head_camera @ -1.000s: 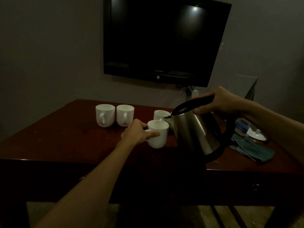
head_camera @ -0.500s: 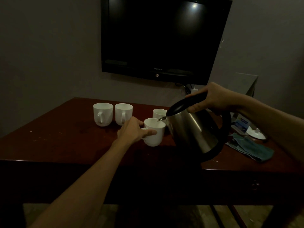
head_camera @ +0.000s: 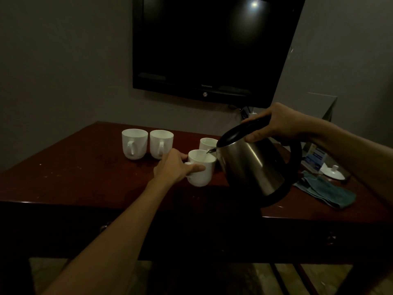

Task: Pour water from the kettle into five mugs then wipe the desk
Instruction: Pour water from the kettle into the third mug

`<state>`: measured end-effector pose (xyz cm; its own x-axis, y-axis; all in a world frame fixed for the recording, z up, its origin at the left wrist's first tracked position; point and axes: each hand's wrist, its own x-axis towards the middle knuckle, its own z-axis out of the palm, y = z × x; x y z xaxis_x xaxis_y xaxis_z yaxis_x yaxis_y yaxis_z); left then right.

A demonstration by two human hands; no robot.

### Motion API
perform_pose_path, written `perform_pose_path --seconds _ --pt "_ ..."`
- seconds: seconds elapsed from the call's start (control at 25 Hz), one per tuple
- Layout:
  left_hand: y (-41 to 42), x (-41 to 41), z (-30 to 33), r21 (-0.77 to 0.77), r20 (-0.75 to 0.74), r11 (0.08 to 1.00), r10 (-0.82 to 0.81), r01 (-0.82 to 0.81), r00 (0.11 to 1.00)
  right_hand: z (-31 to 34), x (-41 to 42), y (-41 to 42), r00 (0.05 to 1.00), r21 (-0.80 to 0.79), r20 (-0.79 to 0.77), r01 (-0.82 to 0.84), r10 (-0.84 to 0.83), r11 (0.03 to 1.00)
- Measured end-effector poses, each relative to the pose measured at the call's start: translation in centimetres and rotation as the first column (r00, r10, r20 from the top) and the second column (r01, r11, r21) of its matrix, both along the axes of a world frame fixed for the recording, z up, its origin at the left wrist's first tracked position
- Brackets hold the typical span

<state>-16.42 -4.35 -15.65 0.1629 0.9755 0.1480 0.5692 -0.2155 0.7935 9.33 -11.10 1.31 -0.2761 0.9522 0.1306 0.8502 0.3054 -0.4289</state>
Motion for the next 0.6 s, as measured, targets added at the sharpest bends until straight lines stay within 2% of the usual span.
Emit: perform_pose_path --seconds 0.28,0.6 --pt "-0.54 0.31 -0.2 0.005 0.07 1.0 0.008 -0.009 0.998 -0.01 -0.13 0.22 1.0 -0.005 -0.023 -0.013 0.013 1.0" --pt "-0.38 0.44 -0.16 -0.006 0.078 1.0 0.02 -0.019 0.997 -0.01 0.0 0.15 0.999 -0.01 -0.031 -0.008 0.008 1.0"
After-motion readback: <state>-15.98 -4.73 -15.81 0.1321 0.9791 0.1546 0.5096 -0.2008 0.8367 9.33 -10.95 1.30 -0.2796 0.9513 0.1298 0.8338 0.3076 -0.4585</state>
